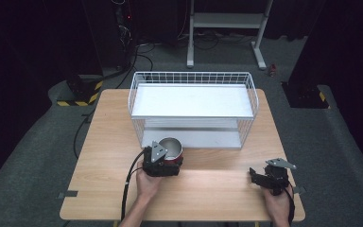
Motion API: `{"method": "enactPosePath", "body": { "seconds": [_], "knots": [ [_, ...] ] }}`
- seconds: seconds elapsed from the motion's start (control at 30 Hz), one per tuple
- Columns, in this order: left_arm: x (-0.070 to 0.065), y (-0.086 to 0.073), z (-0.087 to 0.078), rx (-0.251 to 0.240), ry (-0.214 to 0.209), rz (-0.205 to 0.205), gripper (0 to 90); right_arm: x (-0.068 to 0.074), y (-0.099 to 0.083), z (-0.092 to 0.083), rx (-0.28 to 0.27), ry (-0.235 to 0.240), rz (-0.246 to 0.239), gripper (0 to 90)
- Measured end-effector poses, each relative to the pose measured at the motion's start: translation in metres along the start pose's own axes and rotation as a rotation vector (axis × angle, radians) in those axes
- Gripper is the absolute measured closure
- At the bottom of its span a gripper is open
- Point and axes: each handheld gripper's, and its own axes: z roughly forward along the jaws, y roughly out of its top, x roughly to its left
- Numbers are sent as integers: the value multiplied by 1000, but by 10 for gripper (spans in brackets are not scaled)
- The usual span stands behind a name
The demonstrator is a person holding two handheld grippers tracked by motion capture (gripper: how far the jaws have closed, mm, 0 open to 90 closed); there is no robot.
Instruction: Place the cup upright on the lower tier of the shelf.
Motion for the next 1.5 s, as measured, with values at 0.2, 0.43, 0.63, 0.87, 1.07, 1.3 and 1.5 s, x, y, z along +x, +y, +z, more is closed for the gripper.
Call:
{"method": "enactPosePath", "body": {
  "seconds": [0.2, 0.43, 0.63, 0.87, 1.07, 1.3, 1.5],
  "knots": [
    [4, 3, -2, -8, 5, -16, 76, 0, 0, 0, -1, -1, 3, 190],
    [9, 6, -3, -6, 6, -45, 76, 0, 0, 0, -1, 0, 4, 190],
    [12, 13, -5, 2, 18, -32, 76, 0, 0, 0, -1, 0, 4, 190],
    [21, 19, -2, 2, 41, -58, 76, 0, 0, 0, -1, 1, 3, 190],
    [25, 25, 4, 11, 72, -60, 76, 0, 0, 0, -1, 1, 1, 190],
    [31, 26, 8, 7, 88, -87, 76, 0, 0, 0, -1, 4, 0, 191],
    [33, 33, 14, 19, 104, -74, 76, 0, 0, 0, -1, 4, -1, 190]
  ]
}}
